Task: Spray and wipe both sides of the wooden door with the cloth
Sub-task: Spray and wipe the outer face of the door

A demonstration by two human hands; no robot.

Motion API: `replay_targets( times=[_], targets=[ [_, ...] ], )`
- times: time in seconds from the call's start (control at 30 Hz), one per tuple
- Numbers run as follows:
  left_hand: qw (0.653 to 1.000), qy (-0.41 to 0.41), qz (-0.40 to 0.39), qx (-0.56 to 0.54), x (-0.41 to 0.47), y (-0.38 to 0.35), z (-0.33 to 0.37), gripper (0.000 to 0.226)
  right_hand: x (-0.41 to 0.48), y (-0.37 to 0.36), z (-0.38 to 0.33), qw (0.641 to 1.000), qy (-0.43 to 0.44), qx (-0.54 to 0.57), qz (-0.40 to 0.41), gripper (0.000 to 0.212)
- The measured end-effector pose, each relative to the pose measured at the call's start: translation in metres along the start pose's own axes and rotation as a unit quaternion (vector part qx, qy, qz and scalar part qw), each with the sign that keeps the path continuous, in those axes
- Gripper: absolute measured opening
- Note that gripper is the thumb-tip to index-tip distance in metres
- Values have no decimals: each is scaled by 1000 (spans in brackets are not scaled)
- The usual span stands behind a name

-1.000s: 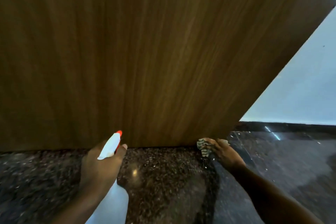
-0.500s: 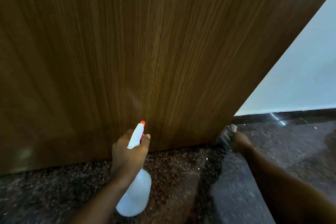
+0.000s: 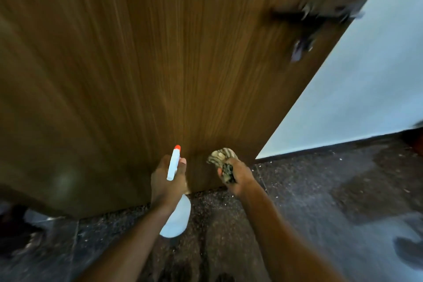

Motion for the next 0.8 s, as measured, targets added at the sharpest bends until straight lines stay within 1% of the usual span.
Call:
replay_targets(
  times=[0.1, 0.17, 0.23, 0.27, 0.33, 0.4, 0.43, 0.47, 0.5, 0.57, 0.6, 0.63, 0.67, 0.7, 0.73, 0.8],
  targets=[
    [1000, -12, -7, -4, -21, 23, 102, 8, -100, -28, -68, 999, 44, 11, -12, 31],
    [1000, -15, -12, -12, -34, 35, 166, 14, -173, -40, -122, 995, 99, -22, -2, 30],
    [999, -25, -16, -21, -47, 47, 235, 16, -248, -43, -187, 976, 193, -90, 33, 33],
    [999, -31, -17, -29, -52, 52, 266, 13, -285, -43, -220, 957, 253, -132, 57, 37],
    [998, -29, -13, -59, -63, 59, 326, 7, -354, -47, -283, 898, 370, -213, 109, 42],
    [996, -36, -11, -78, -71, 61, 375, 6, -403, -49, -334, 835, 447, -270, 174, 44],
    [995, -45, -9, -84, -74, 60, 399, 8, -421, -51, -358, 798, 484, -298, 199, 45],
    [995, -55, -7, -87, -77, 59, 420, 9, -436, -56, -380, 752, 523, -337, 219, 47],
    [994, -64, -5, -87, -79, 57, 437, 9, -446, -63, -398, 697, 563, -379, 233, 48],
    [993, -83, -2, -89, -85, 53, 463, 7, -451, -82, -423, 575, 622, -482, 222, 48],
    [992, -94, 0, -89, -89, 51, 472, 5, -445, -91, -429, 522, 625, -545, 198, 48],
    [991, -105, 3, -86, -94, 50, 480, 4, -434, -100, -430, 475, 608, -613, 170, 49],
    [990, -114, 5, -83, -99, 49, 484, 3, -421, -106, -428, 436, 575, -678, 143, 51],
    [989, -121, 7, -83, -104, 48, 487, 5, -410, -109, -426, 411, 541, -724, 120, 53],
    [988, -127, 6, -84, -109, 47, 488, 6, -402, -110, -425, 402, 516, -749, 106, 54],
    [987, -131, 10, -91, -121, 46, 488, 4, -397, -110, -427, 403, 493, -766, 83, 52]
  ],
)
Point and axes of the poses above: each hand's wrist, its own x-axis towards the middle knuckle, its own y-axis out of the back of the hand, z = x × y, the point moved 7 cm from there along x, towards the middle knuckle, and after that the axes turned 2 degrees about -y, right-handed, at the moved point
